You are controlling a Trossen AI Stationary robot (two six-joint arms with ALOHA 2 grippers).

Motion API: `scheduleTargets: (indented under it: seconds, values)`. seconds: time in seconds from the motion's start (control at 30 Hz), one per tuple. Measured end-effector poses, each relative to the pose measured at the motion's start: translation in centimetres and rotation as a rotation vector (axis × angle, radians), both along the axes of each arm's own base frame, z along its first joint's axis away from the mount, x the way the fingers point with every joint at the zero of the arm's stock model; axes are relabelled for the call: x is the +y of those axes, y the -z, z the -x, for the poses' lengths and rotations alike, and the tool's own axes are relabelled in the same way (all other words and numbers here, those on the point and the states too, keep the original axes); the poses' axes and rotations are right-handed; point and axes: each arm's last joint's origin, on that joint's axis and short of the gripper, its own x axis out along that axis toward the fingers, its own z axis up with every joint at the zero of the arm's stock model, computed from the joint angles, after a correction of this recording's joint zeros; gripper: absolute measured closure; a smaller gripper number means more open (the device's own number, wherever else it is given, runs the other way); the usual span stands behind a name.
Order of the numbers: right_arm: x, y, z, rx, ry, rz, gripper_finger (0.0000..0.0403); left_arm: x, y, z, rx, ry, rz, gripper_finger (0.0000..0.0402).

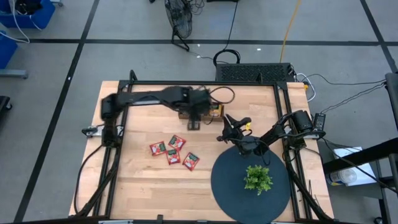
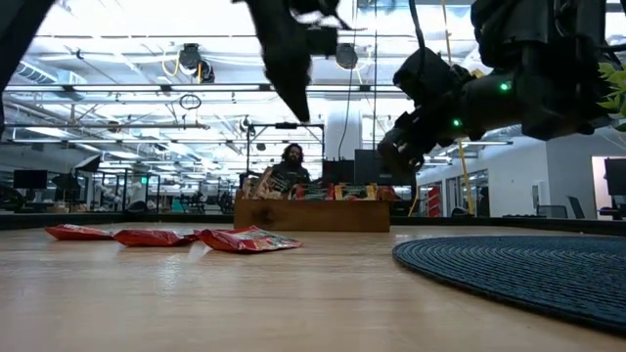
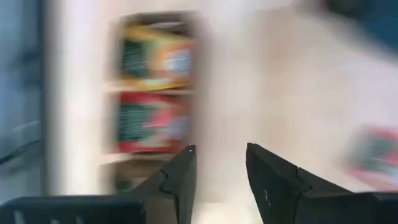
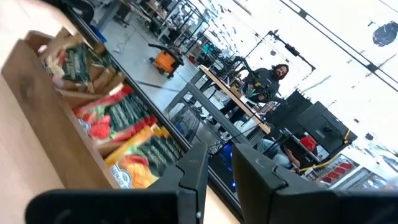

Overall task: Pick & Place Tea
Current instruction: Put the red tea bag into the middle section wooden organizer

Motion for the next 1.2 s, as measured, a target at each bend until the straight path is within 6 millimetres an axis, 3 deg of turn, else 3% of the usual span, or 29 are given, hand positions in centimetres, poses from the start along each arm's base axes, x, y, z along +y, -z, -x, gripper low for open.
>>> scheduleTargets:
  seconds: [0.13, 0.23, 0.47, 0.6, 0.87, 1.2]
  values:
    - [0.1, 0.2, 0.5, -0.018, -0.006, -0.009, 0.0342, -2.7, -1.5, 3.9, -0.061, 0.161, 0.285, 0.0272]
    - [0.4, 0.3, 0.7, -0.015, -0.022, -0.008, 0.0342, -4.5, -0.3, 7.2, -0.003, 0.142, 0.437, 0.0277]
    - [0.8, 0.3, 0.7, -0.047, -0.066, -0.023, 0.0342, -7.3, 5.8, 14.5, 0.218, -0.439, 0.426, 0.0255]
    - [0.9, 0.3, 0.6, -0.066, -0.099, -0.031, 0.0342, -9.0, 8.9, 17.3, 0.278, -0.533, 0.347, 0.0227]
    - [0.9, 0.3, 0.5, -0.070, -0.148, -0.029, 0.0342, -10.4, 13.3, 19.2, 0.269, -0.482, 0.343, 0.0157]
    - [0.9, 0.3, 0.5, -0.070, -0.147, -0.029, 0.0342, -10.3, 13.5, 19.0, 0.238, -0.328, 0.263, 0.0089]
